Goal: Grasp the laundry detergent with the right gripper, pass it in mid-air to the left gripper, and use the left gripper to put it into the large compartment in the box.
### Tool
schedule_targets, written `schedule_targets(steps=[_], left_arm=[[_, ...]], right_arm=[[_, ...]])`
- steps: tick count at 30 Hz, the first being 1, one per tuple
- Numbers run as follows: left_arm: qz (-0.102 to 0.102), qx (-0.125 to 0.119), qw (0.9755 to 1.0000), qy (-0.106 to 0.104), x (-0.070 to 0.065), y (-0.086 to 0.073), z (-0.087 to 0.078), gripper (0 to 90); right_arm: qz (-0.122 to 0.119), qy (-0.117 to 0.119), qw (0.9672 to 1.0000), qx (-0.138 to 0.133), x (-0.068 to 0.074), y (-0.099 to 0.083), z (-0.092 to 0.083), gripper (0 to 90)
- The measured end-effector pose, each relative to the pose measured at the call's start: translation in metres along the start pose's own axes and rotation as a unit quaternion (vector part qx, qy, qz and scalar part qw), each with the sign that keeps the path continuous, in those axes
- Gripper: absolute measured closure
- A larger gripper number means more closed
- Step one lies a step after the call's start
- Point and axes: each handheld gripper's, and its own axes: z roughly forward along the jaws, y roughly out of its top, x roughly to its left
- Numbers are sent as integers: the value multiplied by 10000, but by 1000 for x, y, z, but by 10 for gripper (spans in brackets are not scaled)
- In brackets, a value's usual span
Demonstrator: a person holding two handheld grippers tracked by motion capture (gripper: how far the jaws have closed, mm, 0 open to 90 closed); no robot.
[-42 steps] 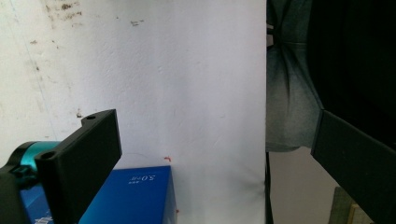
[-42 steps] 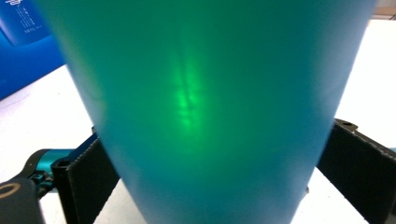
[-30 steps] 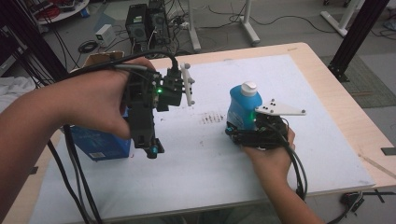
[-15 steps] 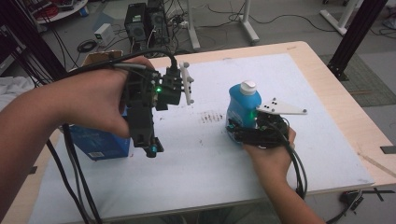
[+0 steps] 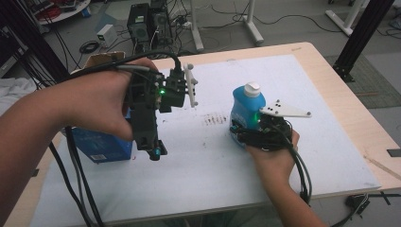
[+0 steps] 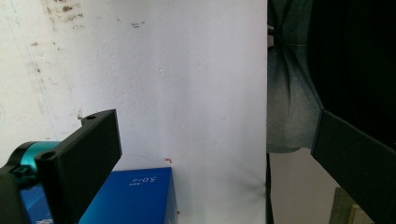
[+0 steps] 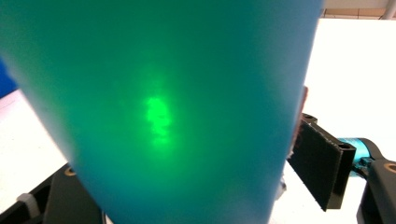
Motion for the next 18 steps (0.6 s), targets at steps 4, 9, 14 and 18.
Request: schedule_targets(steps=[4,9,14,18], left_arm=[[6,3,10000,-3,0,0,0,16],[19,26,10000,-2,0,-1,0,17],[2,6,10000,8,0,-2,0,16],[3,14,10000,9,0,-2,0,17]], right_arm=[[2,62,10000,-31,2,0,0,319],[-39,51,10000,-40,3,0,1,337],[-116,9,9999,-90,6,0,-1,379],[-157,-6,9998,-156,7,-1,-1,394]])
